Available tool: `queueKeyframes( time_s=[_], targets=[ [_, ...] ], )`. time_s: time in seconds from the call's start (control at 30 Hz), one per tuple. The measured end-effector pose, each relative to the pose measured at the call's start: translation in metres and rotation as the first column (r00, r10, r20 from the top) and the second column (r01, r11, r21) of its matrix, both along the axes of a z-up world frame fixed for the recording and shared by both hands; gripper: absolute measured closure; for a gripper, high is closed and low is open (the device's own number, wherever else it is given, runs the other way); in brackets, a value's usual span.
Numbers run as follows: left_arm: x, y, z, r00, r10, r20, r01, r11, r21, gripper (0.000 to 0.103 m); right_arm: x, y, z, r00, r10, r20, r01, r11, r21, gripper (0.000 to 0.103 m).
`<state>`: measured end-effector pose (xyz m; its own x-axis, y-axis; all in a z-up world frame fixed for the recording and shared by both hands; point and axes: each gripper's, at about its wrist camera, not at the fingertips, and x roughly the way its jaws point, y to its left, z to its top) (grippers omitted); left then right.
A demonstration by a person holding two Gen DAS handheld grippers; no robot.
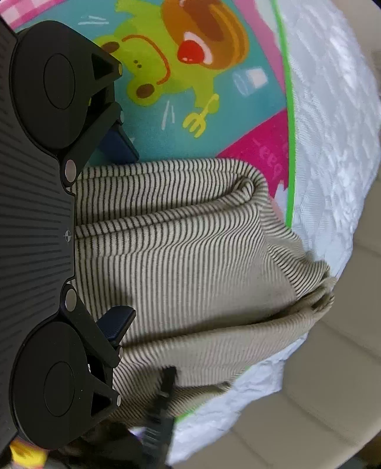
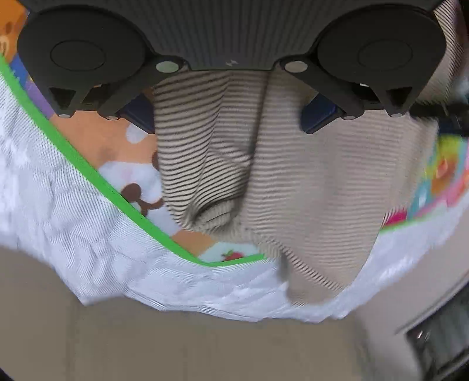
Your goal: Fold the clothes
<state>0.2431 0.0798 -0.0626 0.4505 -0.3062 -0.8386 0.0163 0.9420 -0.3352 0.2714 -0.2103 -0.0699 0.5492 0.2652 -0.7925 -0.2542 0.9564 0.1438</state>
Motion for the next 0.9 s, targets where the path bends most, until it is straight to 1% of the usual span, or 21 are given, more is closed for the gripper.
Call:
queueKeyframes(
  time_s=[0.03, 0.07, 0.1, 0.13, 0.17, 0.2, 0.27, 0.33, 0.37, 0.43, 0.5, 0.57, 0.67, 0.7, 0.73, 0.77, 0.8, 0.87, 0.9],
  targets=[
    [0.0, 0.004, 0.0, 1.0, 0.009, -0.008, -0.009, 1.0, -0.023, 0.001, -0.005, 0.002, 0.001, 1.0, 0.014, 0.012, -0.014, 1.0, -0.013, 0.015],
    [-0.002, 0.007, 0.001, 1.0, 0.013, -0.013, -0.013, 1.0, -0.028, 0.007, -0.009, 0.004, 0.002, 1.0, 0.022, 0.018, -0.021, 1.0, -0.017, 0.028],
    [-0.004, 0.008, 0.002, 1.0, 0.013, -0.013, -0.013, 1.0, -0.007, 0.012, -0.013, 0.004, 0.005, 1.0, 0.023, 0.017, -0.022, 1.0, -0.013, 0.036],
    [-0.007, 0.009, 0.003, 1.0, 0.012, -0.012, -0.012, 1.0, 0.019, 0.024, -0.017, 0.005, 0.007, 1.0, 0.021, 0.011, -0.021, 1.0, -0.009, 0.054],
    [-0.01, 0.009, 0.004, 1.0, 0.012, -0.01, -0.011, 0.999, 0.046, 0.036, -0.023, 0.006, 0.009, 1.0, 0.017, 0.0, -0.017, 1.0, -0.004, 0.065],
    [-0.012, 0.01, 0.005, 1.0, 0.008, -0.016, -0.007, 0.999, 0.053, 0.04, -0.028, 0.007, 0.01, 1.0, 0.017, -0.009, -0.017, 1.0, -0.004, 0.068],
    [-0.019, 0.013, 0.006, 0.999, -0.002, -0.04, 0.004, 0.999, 0.046, 0.056, -0.039, 0.007, 0.012, 0.999, 0.025, -0.025, -0.025, 1.0, -0.015, 0.071],
    [-0.029, 0.015, 0.007, 0.997, -0.013, -0.079, 0.014, 1.0, 0.021, 0.065, -0.052, 0.005, 0.016, 0.998, 0.04, -0.052, -0.041, 0.999, -0.021, 0.071],
    [-0.037, 0.014, 0.007, 0.995, -0.028, -0.095, 0.03, 0.999, 0.019, 0.067, -0.061, 0.004, 0.017, 0.997, 0.049, -0.068, -0.051, 0.998, -0.023, 0.071],
    [-0.055, 0.011, 0.009, 0.99, -0.065, -0.125, 0.068, 0.997, 0.02, 0.067, -0.083, 0.002, 0.019, 0.994, 0.065, -0.092, -0.068, 0.997, -0.033, 0.071],
    [-0.074, 0.007, 0.01, 0.98, -0.102, -0.172, 0.104, 0.995, 0.002, 0.067, -0.107, -0.004, 0.02, 0.989, 0.074, -0.124, -0.079, 0.996, -0.035, 0.072],
    [-0.092, 0.003, 0.014, 0.97, -0.146, -0.195, 0.146, 0.989, -0.016, 0.067, -0.128, -0.013, 0.02, 0.987, 0.073, -0.146, -0.078, 0.996, -0.032, 0.072],
    [-0.119, -0.002, 0.02, 0.951, -0.214, -0.225, 0.209, 0.977, -0.044, 0.066, -0.156, -0.028, 0.021, 0.989, 0.052, -0.139, -0.056, 0.998, -0.027, 0.071],
    [-0.125, -0.001, 0.027, 0.956, -0.219, -0.197, 0.213, 0.976, -0.051, 0.066, -0.165, -0.032, 0.024, 0.992, 0.045, -0.117, -0.049, 0.998, -0.032, 0.071],
    [-0.131, 0.002, 0.035, 0.962, -0.219, -0.16, 0.213, 0.975, -0.057, 0.059, -0.174, -0.034, 0.027, 0.996, 0.042, -0.075, -0.045, 0.998, -0.045, 0.071],
    [-0.136, 0.006, 0.046, 0.97, -0.216, -0.107, 0.209, 0.975, -0.072, 0.049, -0.182, -0.036, 0.031, 0.999, 0.039, -0.028, -0.04, 0.997, -0.061, 0.071],
    [-0.139, 0.01, 0.053, 0.976, -0.21, -0.064, 0.204, 0.975, -0.091, 0.044, -0.186, -0.037, 0.033, 1.0, 0.029, -0.004, -0.029, 0.998, -0.056, 0.069],
    [-0.139, 0.012, 0.065, 0.98, -0.197, 0.004, 0.196, 0.972, -0.133, 0.034, -0.185, -0.04, 0.031, 1.0, -0.002, 0.003, 0.002, 1.0, -0.008, 0.068],
    [-0.137, 0.008, 0.065, 0.981, -0.194, 0.013, 0.194, 0.97, -0.146, 0.031, -0.185, -0.042, 0.03, 1.0, -0.017, 0.005, 0.017, 1.0, 0.016, 0.066]
  ],
)
